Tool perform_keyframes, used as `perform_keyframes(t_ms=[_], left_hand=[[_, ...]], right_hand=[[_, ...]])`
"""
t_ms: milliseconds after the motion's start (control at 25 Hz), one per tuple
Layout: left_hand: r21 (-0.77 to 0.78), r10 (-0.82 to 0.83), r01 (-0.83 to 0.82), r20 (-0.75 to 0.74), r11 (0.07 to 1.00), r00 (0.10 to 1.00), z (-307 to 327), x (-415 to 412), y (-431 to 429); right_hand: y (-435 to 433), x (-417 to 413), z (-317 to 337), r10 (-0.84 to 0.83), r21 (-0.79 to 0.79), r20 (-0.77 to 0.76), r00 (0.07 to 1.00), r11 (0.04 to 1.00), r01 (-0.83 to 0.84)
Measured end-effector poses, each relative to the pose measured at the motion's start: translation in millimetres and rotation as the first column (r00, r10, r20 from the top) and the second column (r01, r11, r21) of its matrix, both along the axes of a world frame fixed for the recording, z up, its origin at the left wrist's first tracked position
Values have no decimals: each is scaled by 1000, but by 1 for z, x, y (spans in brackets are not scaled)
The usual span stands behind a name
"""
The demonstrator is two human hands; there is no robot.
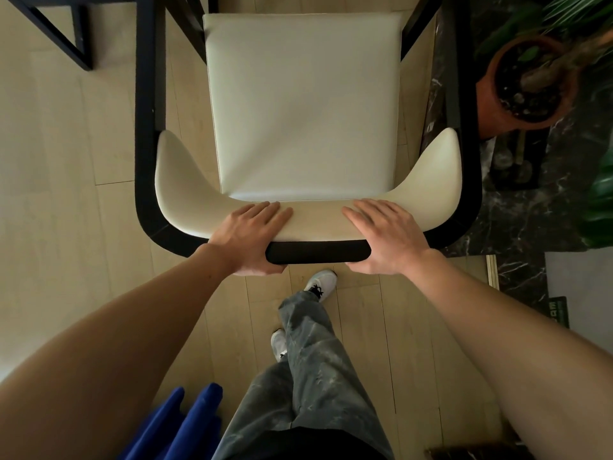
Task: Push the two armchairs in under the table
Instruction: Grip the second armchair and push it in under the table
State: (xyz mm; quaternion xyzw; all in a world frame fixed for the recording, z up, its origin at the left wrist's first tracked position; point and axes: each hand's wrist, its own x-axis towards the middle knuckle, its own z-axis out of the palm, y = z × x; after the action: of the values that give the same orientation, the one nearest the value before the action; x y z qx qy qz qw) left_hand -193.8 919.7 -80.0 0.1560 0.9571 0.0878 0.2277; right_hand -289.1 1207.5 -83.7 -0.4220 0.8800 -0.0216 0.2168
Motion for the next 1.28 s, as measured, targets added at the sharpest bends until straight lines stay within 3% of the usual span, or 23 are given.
perform_keyframes(t_ms=[440, 1280], left_hand=[[91, -7, 23, -165, 996, 986, -10, -1, -2], [135, 48, -24, -177, 991, 983, -7, -65, -10]], right_hand=[[0, -2, 0, 20, -34, -54, 998, 999, -22], [-14, -73, 6, 38, 2, -38, 999, 999, -38]])
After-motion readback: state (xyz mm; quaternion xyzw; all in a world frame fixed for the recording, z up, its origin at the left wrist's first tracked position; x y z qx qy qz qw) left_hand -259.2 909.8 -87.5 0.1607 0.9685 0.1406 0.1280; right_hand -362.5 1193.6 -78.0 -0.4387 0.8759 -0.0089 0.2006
